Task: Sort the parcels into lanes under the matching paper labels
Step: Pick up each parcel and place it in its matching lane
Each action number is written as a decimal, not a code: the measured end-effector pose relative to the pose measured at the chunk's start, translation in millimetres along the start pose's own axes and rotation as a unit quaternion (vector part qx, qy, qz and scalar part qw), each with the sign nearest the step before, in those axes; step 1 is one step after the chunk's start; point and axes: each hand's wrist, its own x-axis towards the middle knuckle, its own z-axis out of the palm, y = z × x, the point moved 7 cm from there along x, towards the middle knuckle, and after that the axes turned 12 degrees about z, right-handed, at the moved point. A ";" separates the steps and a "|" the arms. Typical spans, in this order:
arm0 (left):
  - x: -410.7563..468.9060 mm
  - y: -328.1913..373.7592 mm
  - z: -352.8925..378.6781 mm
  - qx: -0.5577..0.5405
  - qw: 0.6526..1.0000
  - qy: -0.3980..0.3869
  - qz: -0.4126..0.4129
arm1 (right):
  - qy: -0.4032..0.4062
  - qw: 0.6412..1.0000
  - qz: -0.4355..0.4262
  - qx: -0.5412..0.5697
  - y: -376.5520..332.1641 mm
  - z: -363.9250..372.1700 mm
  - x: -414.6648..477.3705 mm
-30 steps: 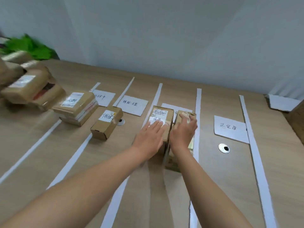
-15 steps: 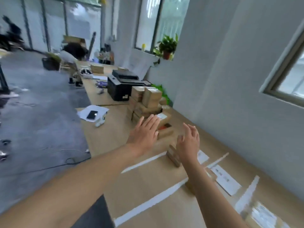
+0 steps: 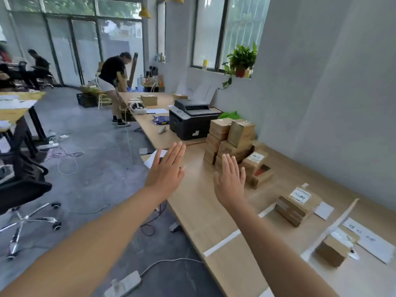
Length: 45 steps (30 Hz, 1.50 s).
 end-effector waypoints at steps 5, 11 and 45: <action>39.0 8.0 30.2 -0.036 0.998 0.006 0.043 | 0.016 0.999 0.040 -0.011 12.3 -3.8 47.4; 121.5 14.7 77.7 -0.036 0.994 0.006 0.101 | 0.028 0.997 0.074 -0.021 47.8 9.3 131.7; 406.7 119.7 506.3 -0.513 0.803 -0.293 0.081 | -0.110 0.849 0.507 0.099 308.8 206.9 382.4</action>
